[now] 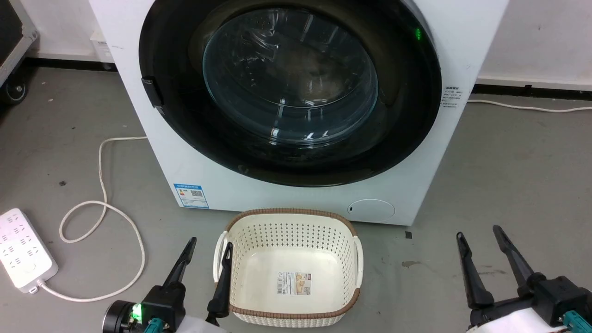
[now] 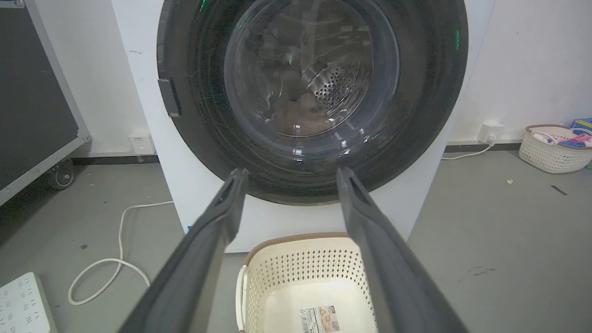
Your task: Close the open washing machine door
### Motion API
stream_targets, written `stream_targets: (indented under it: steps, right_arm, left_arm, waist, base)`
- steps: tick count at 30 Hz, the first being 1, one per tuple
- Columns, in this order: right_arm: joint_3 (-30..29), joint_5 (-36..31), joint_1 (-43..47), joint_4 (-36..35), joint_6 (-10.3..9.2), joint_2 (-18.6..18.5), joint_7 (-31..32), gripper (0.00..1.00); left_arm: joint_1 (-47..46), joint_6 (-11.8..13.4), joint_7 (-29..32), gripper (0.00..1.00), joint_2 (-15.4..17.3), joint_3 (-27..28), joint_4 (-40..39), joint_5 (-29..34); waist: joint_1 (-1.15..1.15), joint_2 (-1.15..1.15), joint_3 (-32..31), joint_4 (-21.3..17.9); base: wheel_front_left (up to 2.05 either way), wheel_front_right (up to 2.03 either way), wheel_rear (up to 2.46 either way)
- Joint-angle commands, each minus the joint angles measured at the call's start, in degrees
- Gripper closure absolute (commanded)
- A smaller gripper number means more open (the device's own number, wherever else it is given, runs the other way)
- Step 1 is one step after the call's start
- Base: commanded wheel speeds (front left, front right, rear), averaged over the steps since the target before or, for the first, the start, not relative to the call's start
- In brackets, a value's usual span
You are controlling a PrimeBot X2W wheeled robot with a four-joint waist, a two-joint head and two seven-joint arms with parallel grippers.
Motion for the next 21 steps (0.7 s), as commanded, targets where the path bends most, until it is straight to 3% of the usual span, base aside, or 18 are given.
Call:
stream_targets:
  steps: [1,21]
  right_arm:
    - [0.06,0.01,-0.04,0.02,0.01,0.02,0.03,1.00]
    - [0.37,-0.35,-0.35,-0.28,0.00,0.11,1.89,1.00]
  left_arm:
    - [0.00,0.05,0.10,1.00,0.00,-0.02,0.10,-0.01]
    - [-0.16,0.58,1.94,1.00,-0.15,0.75,-0.66,0.44]
  waist:
    - [0.00,0.00,0.02,0.04]
    - [0.00,0.00,-0.15,0.12]
  base:
    - [0.00,0.00,0.00]
    - [0.00,0.00,0.00]
